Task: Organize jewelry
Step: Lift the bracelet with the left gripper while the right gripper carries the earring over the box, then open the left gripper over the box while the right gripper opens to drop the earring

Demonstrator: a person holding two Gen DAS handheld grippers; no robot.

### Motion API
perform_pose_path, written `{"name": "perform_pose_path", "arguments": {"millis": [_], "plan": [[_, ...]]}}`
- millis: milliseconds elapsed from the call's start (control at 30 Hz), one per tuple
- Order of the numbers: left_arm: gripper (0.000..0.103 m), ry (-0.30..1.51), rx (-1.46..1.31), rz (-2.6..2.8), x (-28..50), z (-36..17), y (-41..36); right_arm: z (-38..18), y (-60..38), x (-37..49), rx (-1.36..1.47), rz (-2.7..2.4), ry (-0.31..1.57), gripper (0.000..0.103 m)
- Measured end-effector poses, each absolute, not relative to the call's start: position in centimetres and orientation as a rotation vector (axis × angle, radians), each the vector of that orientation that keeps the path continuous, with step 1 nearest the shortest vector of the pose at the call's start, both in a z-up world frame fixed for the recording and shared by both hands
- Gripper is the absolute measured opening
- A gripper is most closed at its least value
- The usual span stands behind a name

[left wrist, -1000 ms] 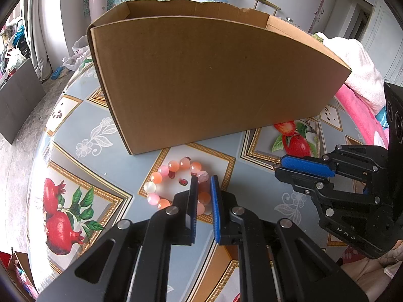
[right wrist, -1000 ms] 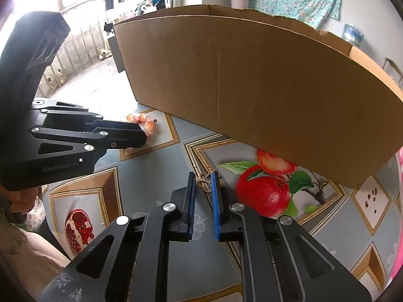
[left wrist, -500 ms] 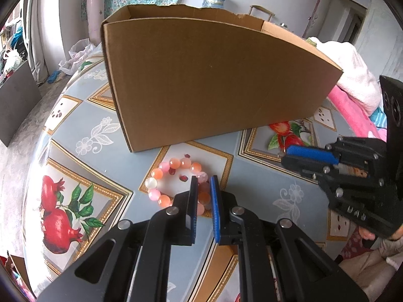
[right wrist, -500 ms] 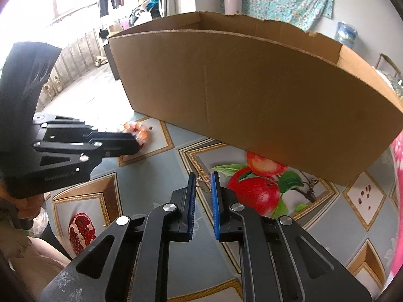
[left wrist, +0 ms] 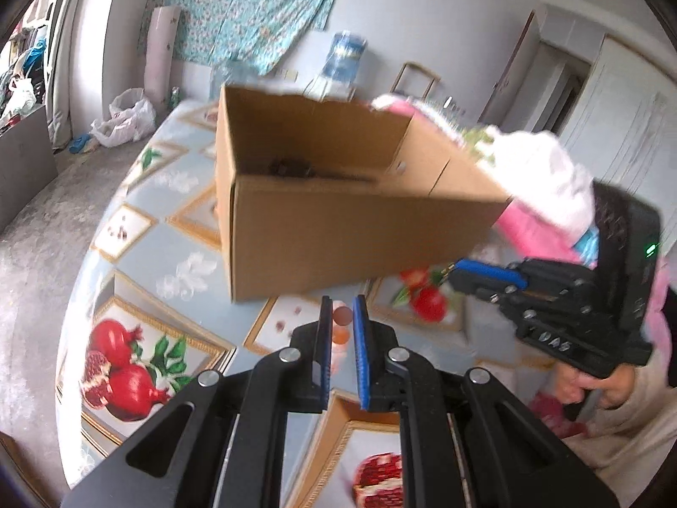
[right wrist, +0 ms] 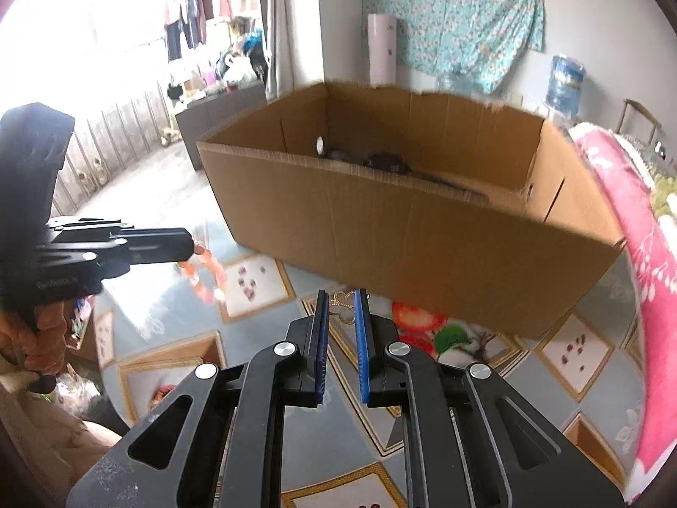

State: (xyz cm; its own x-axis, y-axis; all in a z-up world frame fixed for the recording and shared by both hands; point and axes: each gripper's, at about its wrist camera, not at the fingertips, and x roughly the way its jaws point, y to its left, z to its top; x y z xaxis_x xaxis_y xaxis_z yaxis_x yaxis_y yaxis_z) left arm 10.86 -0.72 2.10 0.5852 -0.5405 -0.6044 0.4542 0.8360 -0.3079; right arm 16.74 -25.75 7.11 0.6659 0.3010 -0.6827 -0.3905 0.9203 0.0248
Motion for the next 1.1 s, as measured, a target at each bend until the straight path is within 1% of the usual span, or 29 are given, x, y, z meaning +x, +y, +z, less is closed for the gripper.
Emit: {"name": "perform_pose_path", "arguments": {"millis": [200,367,467,633,767,967,1100], "plan": [[0.009,0.646,-0.239,-0.724,10.8,7.8,0.0,11.3,-26.7,16.5,-0.099,0.420,0.634,0.010],[0.009,0.552,-0.277,-0.830,11.8,12.4,-0.7,14.4,-28.3,17.3,-0.036,0.452,0.547,0.010],[0.009,0.533,-0.285,-0.864,13.0,13.8,-1.7,16.2,-29.2,18.3,-0.018,0.449,0.495,0.010],[0.009,0.538,-0.251,-0.884,15.9,15.2,-4.2,17.3,-30.5,19.6,-0.030,0.415,0.450,0.010],[0.009,0.628,-0.230,-0.870,19.8,13.8,-6.9,16.7,-31.9,21.3,-0.014,0.393,0.464,0.010],[0.009,0.848,-0.267,-0.846,25.1,7.7,-9.7,14.6,-33.7,23.6,0.032,0.360,0.533,0.010],[0.009,0.940,-0.260,-0.850,26.1,4.7,-10.7,13.6,-34.8,24.3,0.061,0.344,0.570,0.010]]}}
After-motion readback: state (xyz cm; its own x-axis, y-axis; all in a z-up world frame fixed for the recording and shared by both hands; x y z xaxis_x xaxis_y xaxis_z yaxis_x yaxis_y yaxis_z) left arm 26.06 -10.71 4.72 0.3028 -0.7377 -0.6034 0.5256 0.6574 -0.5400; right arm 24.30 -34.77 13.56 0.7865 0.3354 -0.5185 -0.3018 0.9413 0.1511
